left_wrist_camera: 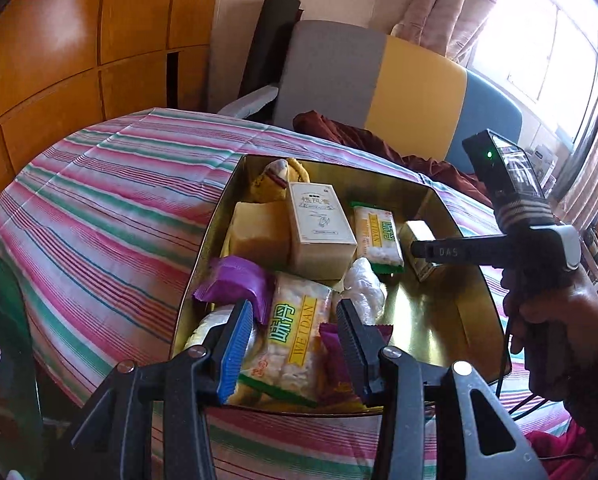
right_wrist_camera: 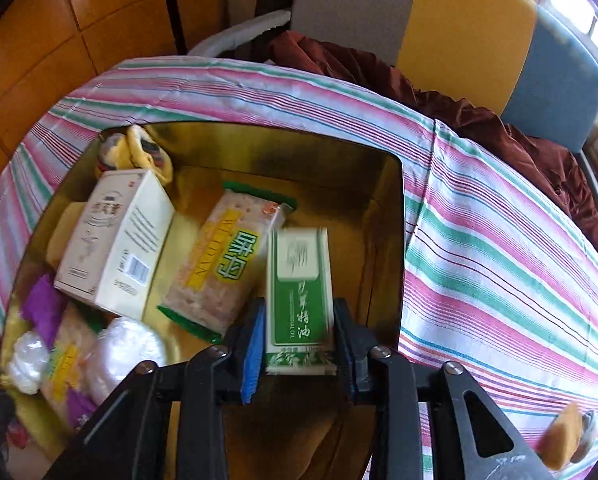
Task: Organize objects
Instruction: 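Carry the green box into the gold box with the right gripper and release, then move both grippers back toward the yellow sponge and white sock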
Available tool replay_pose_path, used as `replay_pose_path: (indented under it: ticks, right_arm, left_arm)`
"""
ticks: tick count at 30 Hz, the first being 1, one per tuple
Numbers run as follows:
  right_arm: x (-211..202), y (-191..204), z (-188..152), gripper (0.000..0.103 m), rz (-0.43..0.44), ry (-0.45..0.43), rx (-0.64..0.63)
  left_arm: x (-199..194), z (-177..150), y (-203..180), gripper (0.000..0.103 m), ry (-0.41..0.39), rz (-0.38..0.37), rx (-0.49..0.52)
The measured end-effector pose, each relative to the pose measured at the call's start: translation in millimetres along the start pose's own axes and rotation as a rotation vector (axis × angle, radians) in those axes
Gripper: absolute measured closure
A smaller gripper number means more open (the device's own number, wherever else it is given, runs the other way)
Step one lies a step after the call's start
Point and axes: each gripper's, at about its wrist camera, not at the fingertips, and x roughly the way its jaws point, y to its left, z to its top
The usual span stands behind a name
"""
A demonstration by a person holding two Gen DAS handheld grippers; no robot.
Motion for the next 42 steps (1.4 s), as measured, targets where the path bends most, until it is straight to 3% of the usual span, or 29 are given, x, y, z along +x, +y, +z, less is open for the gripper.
replay_pose_path:
  ticks: [2, 4, 14, 20, 34, 42]
  right_arm:
    - [-1, 2, -1, 0.06, 0.003, -0.008, -0.01]
    - [-4, 4, -2, 0.048, 0.006, -0.022, -0.016]
    - [-51, -7, -16, 0.028, 0.09, -0.129, 0.043]
    - [-79, -42, -38, 0.017, 0.125, -0.163, 0.132]
    - [-126, -199, -108, 0.002, 0.007, -0.218, 0.479]
    - [-160, -331, -176, 0.0, -0.094, -0.304, 0.837]
  left_arm:
    - [-1, 0, 0, 0.059, -0.001, 0.001, 0.001]
    - [-2, 0, -1, 0.059, -0.005, 0.002, 0.004]
    - [-12, -1, -11, 0.059, -0.028, 0.004, 0.038]
    - [-18, -1, -21, 0.059, -0.038, -0.015, 0.07]
    - [-20, -8, -63, 0.059, -0.022, -0.06, 0.184]
    - [-17, -6, -106, 0.059, 0.01, -0.136, 0.285]
